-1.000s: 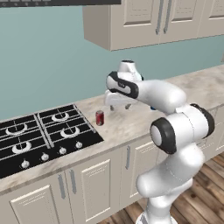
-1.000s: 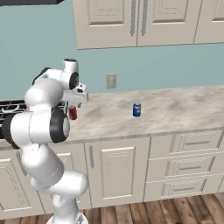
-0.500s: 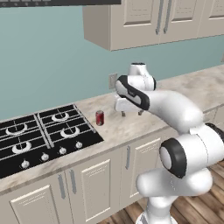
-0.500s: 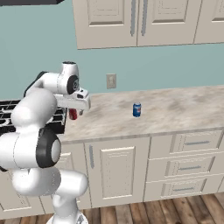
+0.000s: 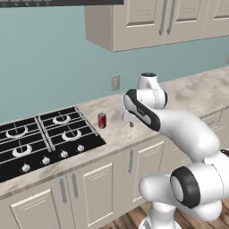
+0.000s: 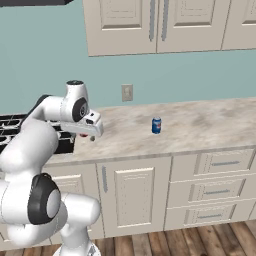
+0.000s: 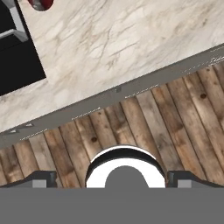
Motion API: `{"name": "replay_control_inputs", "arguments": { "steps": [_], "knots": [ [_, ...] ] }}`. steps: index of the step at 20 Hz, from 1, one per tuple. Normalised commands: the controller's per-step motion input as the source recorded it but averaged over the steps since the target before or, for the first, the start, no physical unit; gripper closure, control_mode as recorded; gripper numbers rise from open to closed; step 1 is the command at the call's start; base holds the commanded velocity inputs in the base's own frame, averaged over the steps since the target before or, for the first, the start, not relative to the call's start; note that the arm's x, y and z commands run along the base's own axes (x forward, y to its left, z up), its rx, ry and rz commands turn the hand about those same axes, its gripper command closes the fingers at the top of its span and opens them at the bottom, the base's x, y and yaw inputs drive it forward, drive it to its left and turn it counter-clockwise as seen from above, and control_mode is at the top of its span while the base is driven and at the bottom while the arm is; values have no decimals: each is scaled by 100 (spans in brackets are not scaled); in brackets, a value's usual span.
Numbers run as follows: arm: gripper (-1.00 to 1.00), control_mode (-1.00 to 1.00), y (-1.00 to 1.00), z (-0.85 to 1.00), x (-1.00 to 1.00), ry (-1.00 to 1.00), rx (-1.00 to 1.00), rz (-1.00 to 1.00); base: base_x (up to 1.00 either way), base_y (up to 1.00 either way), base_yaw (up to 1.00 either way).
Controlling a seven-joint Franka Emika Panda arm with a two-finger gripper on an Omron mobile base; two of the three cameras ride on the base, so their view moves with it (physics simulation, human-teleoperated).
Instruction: Four empty soda cans are scattered around the kitchen. Gather all the cans and cluster them next to the stove for recycling.
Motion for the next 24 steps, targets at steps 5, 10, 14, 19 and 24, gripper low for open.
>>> {"name": "replay_control_inputs", "arguments": {
  "steps": [5,10,14,19,24],
  "knots": [
    [-100,100,0,0,0,0,0,0,0,0,0],
    [-100,100,0,0,0,0,0,0,7,-8,5],
    [-100,100,0,0,0,0,0,0,49,-54,23],
    [-100,100,0,0,0,0,0,0,38,-61,26],
    [-100,100,0,0,0,0,0,0,19,-51,25]
  ]
}}
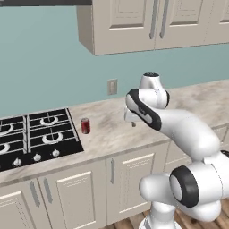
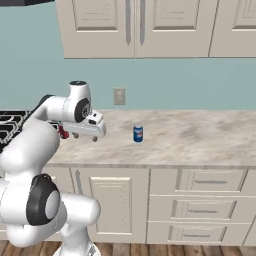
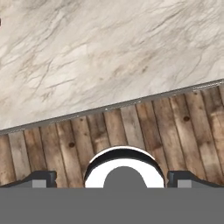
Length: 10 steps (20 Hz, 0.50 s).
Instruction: Four empty soda cans are scattered around the kitchen. Gather all the cans and cluster them next to the stove for recycling.
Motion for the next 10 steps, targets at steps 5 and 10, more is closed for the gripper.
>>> {"name": "replay_control_inputs", "arguments": {
  "steps": [5,10],
  "knots": [
    [-100,100,0,0,0,0,0,0,0,0,1],
    [-100,-100,0,0,0,0,0,0,0,0,0]
  ]
}}
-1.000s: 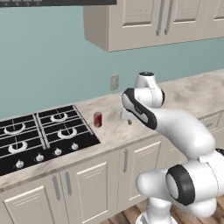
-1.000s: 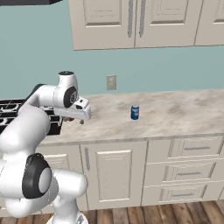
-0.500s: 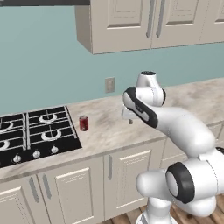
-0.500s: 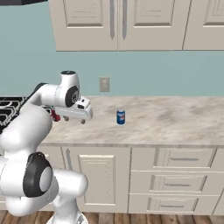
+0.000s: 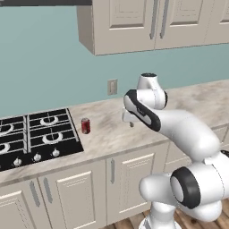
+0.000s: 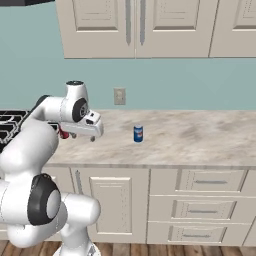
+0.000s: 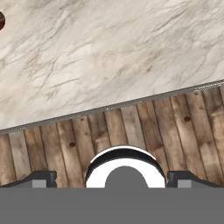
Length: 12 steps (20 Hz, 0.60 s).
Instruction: Four empty soda cans are scattered around the kitchen. Gather all the cans and cluster them next to the stove for recycling.
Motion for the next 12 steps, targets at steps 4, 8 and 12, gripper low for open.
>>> {"name": "replay_control_inputs", "arguments": {
  "steps": [4,8,12],
  "knots": [
    [-100,-100,-27,2,30,7,4,7,0,0,0],
    [-100,-100,-50,5,70,13,1,5,0,0,0],
    [-100,-100,-63,-6,66,0,2,0,0,0,0]
  ]
}}
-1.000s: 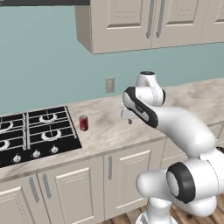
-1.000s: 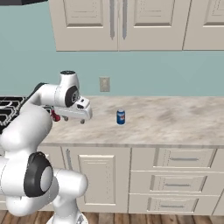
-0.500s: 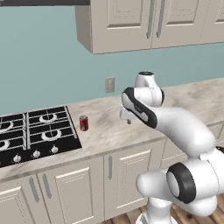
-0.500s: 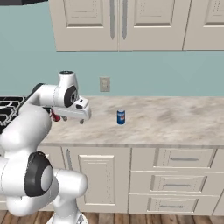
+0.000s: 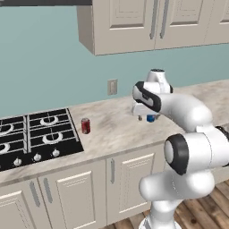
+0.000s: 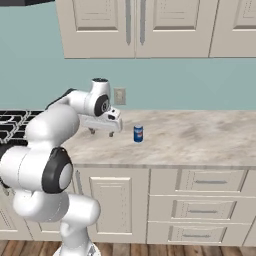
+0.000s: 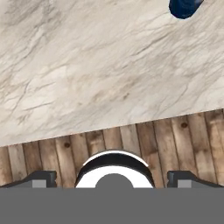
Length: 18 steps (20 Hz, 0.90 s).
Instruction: Four empty soda cans are scattered around the kitchen. Gather all the cans and cluster them next to the stove for recycling.
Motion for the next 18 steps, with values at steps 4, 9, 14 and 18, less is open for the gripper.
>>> {"name": "replay_control_inputs", "arguments": {
  "steps": [4,9,14,18],
  "knots": [
    [-100,-100,-54,-18,54,-9,0,2,0,0,0],
    [-100,-100,-38,0,47,-3,0,3,0,0,0],
    [-100,-100,-41,-4,50,0,0,2,0,0,0],
    [-100,-100,-43,-16,40,-2,0,2,0,0,0]
  ]
}}
